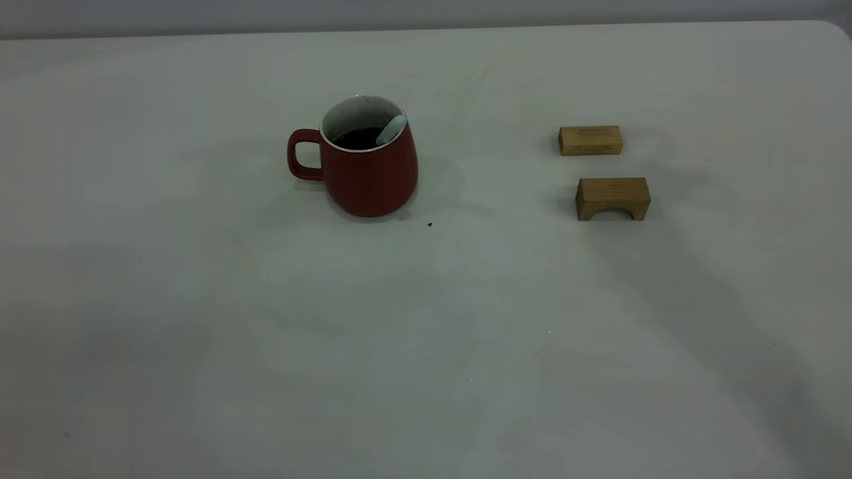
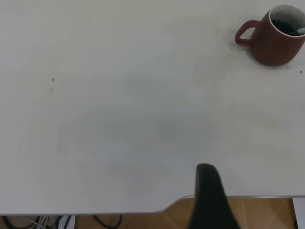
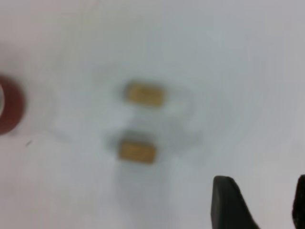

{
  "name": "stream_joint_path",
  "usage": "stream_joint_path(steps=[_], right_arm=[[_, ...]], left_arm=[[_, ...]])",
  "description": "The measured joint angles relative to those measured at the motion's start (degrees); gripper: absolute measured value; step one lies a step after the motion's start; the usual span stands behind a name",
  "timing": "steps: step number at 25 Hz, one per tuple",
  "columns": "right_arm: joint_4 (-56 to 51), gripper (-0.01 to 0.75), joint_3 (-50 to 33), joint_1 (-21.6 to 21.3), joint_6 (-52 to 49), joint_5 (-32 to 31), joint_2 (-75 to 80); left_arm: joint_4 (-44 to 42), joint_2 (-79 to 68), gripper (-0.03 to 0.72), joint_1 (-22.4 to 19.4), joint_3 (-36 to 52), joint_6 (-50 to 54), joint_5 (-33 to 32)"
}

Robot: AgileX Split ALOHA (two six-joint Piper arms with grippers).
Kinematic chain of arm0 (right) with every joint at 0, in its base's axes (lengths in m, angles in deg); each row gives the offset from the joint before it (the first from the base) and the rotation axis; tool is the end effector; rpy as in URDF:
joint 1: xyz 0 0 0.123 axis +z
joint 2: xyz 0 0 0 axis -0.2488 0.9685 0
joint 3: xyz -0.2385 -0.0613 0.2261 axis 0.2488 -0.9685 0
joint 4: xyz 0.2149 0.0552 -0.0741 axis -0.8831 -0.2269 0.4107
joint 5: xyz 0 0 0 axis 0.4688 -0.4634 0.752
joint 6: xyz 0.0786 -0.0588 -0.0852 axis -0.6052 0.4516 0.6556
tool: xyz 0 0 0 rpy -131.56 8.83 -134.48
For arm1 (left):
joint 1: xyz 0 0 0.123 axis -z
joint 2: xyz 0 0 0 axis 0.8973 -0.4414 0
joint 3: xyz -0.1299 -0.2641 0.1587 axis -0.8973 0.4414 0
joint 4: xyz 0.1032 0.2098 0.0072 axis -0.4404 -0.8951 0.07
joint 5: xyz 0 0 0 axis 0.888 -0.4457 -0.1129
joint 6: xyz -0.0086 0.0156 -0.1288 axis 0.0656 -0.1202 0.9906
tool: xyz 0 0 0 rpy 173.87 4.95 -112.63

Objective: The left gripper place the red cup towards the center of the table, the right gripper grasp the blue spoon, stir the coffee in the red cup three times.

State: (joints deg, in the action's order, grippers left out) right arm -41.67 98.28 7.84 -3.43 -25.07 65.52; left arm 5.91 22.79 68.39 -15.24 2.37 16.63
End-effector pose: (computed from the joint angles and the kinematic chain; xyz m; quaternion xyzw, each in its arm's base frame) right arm 0.3728 0.1206 0.3873 -0.1148 0.9564 -0.0492 0.2639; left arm -0.0412 0.0046 0.2383 -0.0180 0.8694 -0.0443 0.4917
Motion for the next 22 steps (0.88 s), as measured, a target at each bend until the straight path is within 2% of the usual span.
stream_joint_path(steps=[7, 12, 16, 19, 22], right_arm=[[3.5, 0.324, -1.6, -0.5, 5.3, -0.4, -14.9], [1.5, 0.291, -9.5, -1.2, 5.1, -0.4, -27.0], [-3.3, 0.26, -21.0, -7.7, 4.7, 0.0, -41.1], [-5.4, 0.24, -32.7, -13.8, 4.6, 4.4, -52.9], [-6.6, 0.238, -45.6, -17.6, 4.6, 8.5, -63.8]], left_arm=[[0.0, 0.0, 0.551, 0.0, 0.0, 0.0, 0.0], [0.0, 0.0, 0.551, 0.0, 0.0, 0.0, 0.0], [0.0, 0.0, 0.551, 0.0, 0.0, 0.0, 0.0], [0.0, 0.0, 0.551, 0.0, 0.0, 0.0, 0.0], [0.0, 0.0, 0.551, 0.0, 0.0, 0.0, 0.0]])
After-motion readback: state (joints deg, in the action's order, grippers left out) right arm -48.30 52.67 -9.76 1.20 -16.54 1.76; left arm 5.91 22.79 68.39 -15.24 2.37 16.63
